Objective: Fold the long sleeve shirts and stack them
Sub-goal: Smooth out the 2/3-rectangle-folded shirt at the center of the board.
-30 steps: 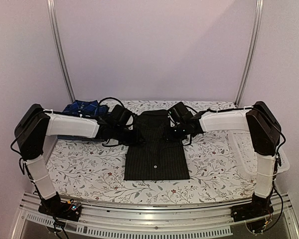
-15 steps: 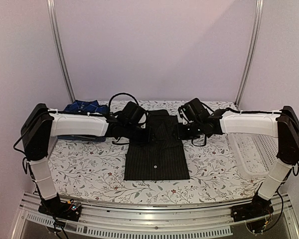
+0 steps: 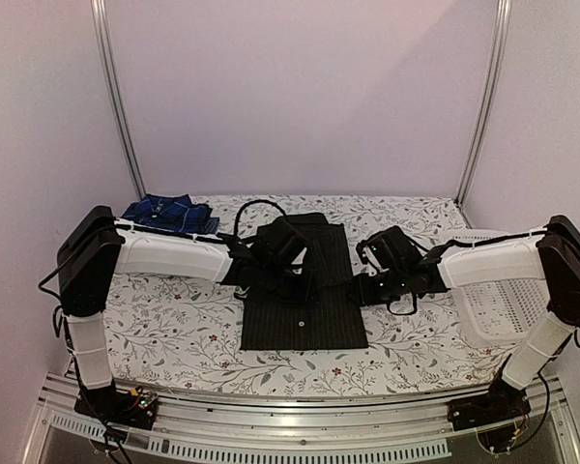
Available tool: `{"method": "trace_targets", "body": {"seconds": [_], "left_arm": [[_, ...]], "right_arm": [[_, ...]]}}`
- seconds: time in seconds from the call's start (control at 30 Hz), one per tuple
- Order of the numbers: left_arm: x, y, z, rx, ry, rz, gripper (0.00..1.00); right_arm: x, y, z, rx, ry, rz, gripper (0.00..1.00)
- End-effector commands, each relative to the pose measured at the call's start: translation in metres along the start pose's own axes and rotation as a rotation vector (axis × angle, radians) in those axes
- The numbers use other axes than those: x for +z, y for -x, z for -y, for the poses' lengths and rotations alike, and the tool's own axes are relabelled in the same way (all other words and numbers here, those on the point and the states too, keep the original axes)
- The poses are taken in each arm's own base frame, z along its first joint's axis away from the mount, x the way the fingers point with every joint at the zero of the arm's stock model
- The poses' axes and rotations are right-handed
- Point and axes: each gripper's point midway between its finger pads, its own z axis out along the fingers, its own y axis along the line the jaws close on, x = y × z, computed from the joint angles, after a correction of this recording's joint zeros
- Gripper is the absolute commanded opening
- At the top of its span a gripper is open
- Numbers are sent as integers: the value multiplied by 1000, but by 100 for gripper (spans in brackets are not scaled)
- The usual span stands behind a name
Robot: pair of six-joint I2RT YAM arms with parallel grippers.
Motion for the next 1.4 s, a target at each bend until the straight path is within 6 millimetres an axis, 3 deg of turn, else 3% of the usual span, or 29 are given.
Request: {"method": "trace_targets", "body": {"seconds": [0.0, 0.23, 0.4, 0.77, 1.03, 1.23, 1.37], "left_arm": [[8, -9, 23, 11, -35, 2, 34], [11, -17, 72, 93, -173, 18, 33], [37, -43, 92, 167, -220, -27, 31], [66, -84, 77, 198, -155, -120, 30], [67, -94, 67, 187, -136, -137, 30], [68, -99, 65, 184, -135, -150, 29], [68, -99, 64, 183, -134, -151, 29]], "right_arm": [[18, 23, -8, -2, 74, 42, 43], [36, 40, 3, 7, 59, 45, 38], [40, 49, 5, 17, 63, 55, 38], [49, 63, 3, 17, 79, 62, 31], [50, 91, 3, 20, 99, 97, 10], [50, 109, 3, -23, 87, 113, 7], [49, 110, 7, -39, 65, 95, 9]]}}
